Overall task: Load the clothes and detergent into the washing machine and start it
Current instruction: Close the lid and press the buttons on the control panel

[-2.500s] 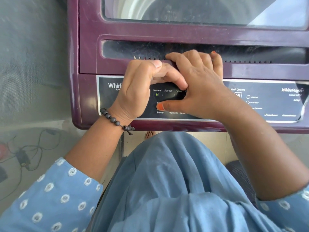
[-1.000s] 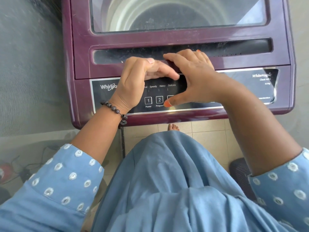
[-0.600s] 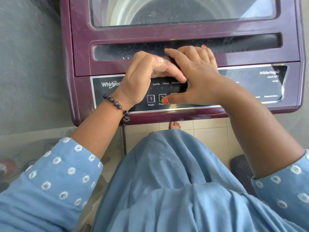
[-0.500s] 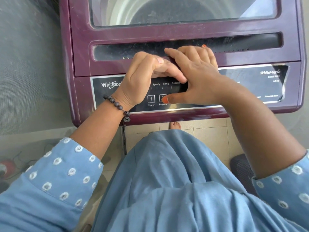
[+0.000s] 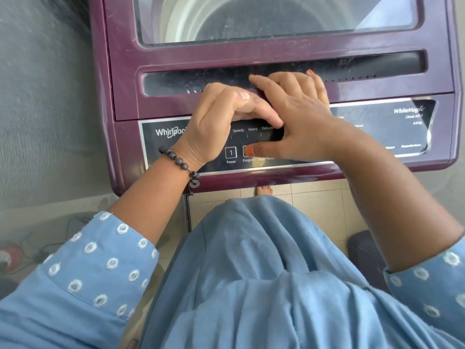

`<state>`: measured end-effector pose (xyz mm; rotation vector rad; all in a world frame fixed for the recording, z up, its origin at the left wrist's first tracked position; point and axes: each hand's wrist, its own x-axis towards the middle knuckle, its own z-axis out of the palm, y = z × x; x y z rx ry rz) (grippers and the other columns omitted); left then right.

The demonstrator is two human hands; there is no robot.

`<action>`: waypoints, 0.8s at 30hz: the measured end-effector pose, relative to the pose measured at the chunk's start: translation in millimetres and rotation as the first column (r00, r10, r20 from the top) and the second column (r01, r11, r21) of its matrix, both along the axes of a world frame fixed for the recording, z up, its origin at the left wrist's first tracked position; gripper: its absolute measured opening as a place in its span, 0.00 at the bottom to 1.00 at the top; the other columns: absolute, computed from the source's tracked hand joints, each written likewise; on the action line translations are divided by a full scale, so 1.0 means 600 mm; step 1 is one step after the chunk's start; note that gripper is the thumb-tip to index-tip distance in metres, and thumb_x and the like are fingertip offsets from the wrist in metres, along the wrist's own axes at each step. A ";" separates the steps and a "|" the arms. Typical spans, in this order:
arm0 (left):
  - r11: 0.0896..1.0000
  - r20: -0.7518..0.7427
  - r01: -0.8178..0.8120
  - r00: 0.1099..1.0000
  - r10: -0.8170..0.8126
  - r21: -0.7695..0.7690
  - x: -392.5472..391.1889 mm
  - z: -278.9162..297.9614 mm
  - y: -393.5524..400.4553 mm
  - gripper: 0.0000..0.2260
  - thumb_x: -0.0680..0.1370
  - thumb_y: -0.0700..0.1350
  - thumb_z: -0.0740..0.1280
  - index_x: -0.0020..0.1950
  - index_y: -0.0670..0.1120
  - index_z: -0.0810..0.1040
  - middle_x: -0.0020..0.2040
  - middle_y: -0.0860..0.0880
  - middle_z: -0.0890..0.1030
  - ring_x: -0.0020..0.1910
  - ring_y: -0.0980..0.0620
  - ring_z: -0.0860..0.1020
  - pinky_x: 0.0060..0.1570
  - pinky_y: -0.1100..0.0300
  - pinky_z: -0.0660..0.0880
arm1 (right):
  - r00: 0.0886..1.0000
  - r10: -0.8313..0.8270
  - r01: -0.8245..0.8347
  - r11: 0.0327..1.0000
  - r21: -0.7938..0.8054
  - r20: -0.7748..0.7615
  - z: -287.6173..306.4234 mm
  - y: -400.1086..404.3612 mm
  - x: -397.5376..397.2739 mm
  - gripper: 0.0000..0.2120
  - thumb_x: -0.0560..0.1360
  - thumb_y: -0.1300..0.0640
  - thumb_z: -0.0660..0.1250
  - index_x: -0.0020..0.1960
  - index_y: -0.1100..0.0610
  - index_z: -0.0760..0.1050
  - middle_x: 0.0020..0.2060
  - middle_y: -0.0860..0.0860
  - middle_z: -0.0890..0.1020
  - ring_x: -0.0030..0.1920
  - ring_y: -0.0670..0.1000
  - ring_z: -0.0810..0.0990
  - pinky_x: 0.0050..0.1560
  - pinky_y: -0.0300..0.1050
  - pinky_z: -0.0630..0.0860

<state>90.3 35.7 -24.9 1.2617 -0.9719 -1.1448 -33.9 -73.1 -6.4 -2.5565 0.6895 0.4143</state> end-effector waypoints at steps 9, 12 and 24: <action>1.000 -0.012 0.007 1.000 -0.008 -0.011 0.005 -0.003 0.004 0.23 0.75 0.37 0.46 0.49 0.40 0.83 0.45 0.42 0.84 0.51 0.48 0.82 0.54 0.59 0.76 | 1.000 -0.008 0.008 1.000 -0.001 0.009 -0.001 0.004 0.006 0.54 0.58 0.28 0.63 0.78 0.49 0.51 0.71 0.50 0.62 0.74 0.57 0.55 0.74 0.58 0.37; 1.000 -0.016 0.007 1.000 -0.007 -0.012 0.007 -0.003 0.006 0.23 0.75 0.37 0.46 0.49 0.39 0.83 0.45 0.41 0.84 0.51 0.48 0.83 0.54 0.58 0.76 | 1.000 -0.014 0.014 1.000 0.004 0.013 0.000 0.008 0.007 0.54 0.58 0.28 0.63 0.78 0.49 0.52 0.71 0.50 0.62 0.74 0.57 0.55 0.74 0.57 0.37; 1.000 -0.017 -0.001 1.000 0.001 -0.007 0.007 -0.005 0.011 0.23 0.75 0.36 0.47 0.48 0.40 0.83 0.45 0.42 0.85 0.50 0.48 0.83 0.54 0.58 0.76 | 1.000 -0.027 0.027 1.000 0.003 -0.011 0.010 0.015 0.011 0.53 0.62 0.32 0.70 0.78 0.48 0.50 0.71 0.49 0.61 0.75 0.55 0.54 0.75 0.58 0.38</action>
